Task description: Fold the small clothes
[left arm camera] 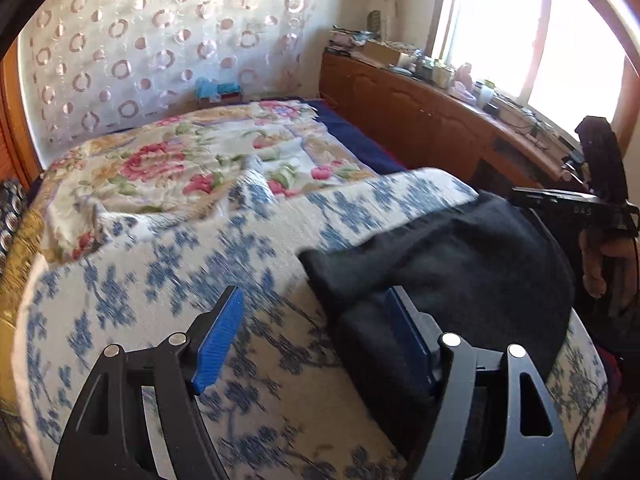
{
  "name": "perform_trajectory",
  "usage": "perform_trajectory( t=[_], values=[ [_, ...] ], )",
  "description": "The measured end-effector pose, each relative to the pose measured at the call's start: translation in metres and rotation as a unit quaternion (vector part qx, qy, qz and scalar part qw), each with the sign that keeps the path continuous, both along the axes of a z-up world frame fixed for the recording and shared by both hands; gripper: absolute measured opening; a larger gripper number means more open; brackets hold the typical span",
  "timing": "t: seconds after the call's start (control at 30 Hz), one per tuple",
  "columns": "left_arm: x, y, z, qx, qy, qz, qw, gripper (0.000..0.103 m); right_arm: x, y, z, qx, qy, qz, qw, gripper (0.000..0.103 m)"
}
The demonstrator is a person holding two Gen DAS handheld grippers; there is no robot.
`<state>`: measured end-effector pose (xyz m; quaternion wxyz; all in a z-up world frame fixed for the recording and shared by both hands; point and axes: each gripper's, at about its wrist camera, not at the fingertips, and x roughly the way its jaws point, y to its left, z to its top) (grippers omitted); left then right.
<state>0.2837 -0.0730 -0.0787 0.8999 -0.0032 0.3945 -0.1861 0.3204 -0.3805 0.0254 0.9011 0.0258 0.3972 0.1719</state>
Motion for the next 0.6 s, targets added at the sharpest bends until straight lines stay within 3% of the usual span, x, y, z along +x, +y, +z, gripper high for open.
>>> perform_trajectory(
  t=[0.1, 0.33, 0.47, 0.53, 0.6],
  values=[
    [-0.002, -0.006, -0.017, -0.013, 0.040, -0.017, 0.9989, 0.074, -0.005, -0.008, -0.004, 0.015, 0.009, -0.004, 1.000, 0.059],
    [0.004, -0.013, -0.019, -0.033, 0.056, -0.025, 0.9976, 0.074, 0.006, -0.011, -0.021, 0.041, 0.048, 0.009, 0.998, 0.059],
    [0.006, -0.016, -0.019, -0.064, 0.066, -0.042, 0.9948, 0.055, 0.013, -0.002, -0.027, 0.039, 0.060, 0.036, 0.997, 0.059],
    [0.007, -0.015, -0.020, -0.079, 0.072, -0.046, 0.9932, 0.051, 0.015, 0.000, -0.026, 0.029, 0.058, 0.039, 0.997, 0.059],
    [0.006, -0.014, -0.019, -0.088, 0.076, -0.046, 0.9921, 0.046, 0.017, 0.001, -0.025, 0.026, 0.061, 0.043, 0.997, 0.053]
  ],
)
